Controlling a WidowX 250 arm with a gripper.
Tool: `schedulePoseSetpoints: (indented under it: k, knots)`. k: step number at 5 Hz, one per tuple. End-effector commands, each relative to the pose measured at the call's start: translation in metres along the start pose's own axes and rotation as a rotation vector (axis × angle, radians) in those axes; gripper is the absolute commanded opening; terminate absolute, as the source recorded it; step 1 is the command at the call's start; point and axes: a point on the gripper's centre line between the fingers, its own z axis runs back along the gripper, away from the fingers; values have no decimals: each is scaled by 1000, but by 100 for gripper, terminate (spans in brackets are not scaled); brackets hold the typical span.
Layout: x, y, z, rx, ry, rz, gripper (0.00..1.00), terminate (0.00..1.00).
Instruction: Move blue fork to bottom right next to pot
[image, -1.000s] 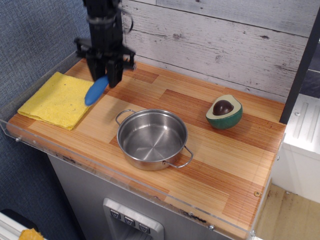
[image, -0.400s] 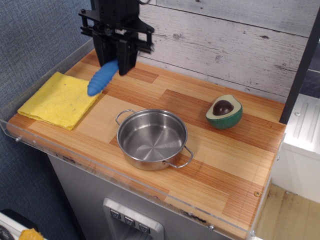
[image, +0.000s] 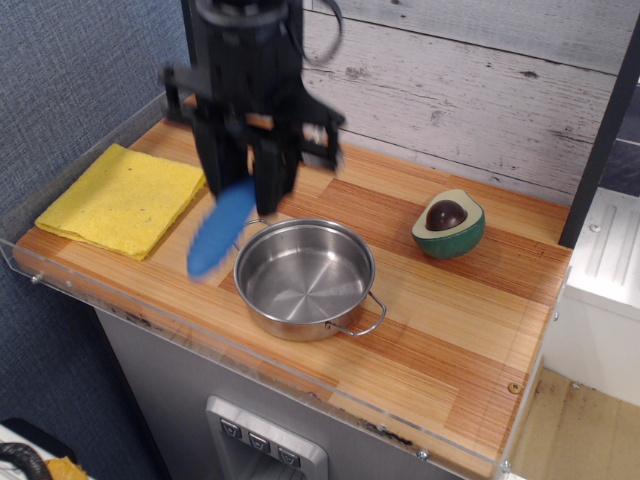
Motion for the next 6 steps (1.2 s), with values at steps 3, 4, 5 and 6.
schedulePoseSetpoints:
  k: [3, 4, 5, 6]
  knots:
    - [4, -106, -72, -22, -111, 55, 0, 0]
    - [18, -117, -84, -23, -128, 71, 0, 0]
    - [28, -126, -84, -42, -135, 56, 0, 0]
    - [38, -134, -78, -92, -138, 47, 0, 0]
